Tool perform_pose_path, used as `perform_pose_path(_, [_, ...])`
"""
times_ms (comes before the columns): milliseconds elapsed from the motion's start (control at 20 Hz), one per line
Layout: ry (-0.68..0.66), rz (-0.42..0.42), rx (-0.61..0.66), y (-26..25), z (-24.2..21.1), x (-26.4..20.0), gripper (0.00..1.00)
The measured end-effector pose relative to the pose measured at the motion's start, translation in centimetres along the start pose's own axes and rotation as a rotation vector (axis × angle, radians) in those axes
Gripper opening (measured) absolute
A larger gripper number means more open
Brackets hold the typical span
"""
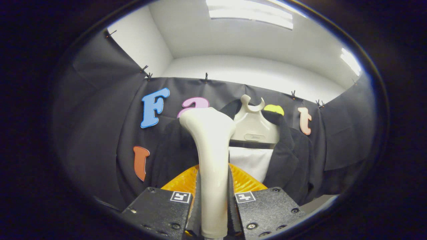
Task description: Iron the clothes twice with a garment steamer, once on the left side and once on the right side.
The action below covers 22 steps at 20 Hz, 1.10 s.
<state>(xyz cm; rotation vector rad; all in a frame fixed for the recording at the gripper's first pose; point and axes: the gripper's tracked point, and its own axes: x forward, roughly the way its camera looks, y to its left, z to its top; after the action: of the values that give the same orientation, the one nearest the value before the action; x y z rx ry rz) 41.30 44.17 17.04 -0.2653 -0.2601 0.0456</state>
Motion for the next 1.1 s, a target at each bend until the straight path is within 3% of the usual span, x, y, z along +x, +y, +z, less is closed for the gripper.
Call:
perform_pose_path(350, [0.066,0.003,0.034,-1.1,-3.0,-2.7,0.35])
perform_pose_path(1100, [0.225,0.055,-0.085,0.0,-13.6,-10.8,0.35])
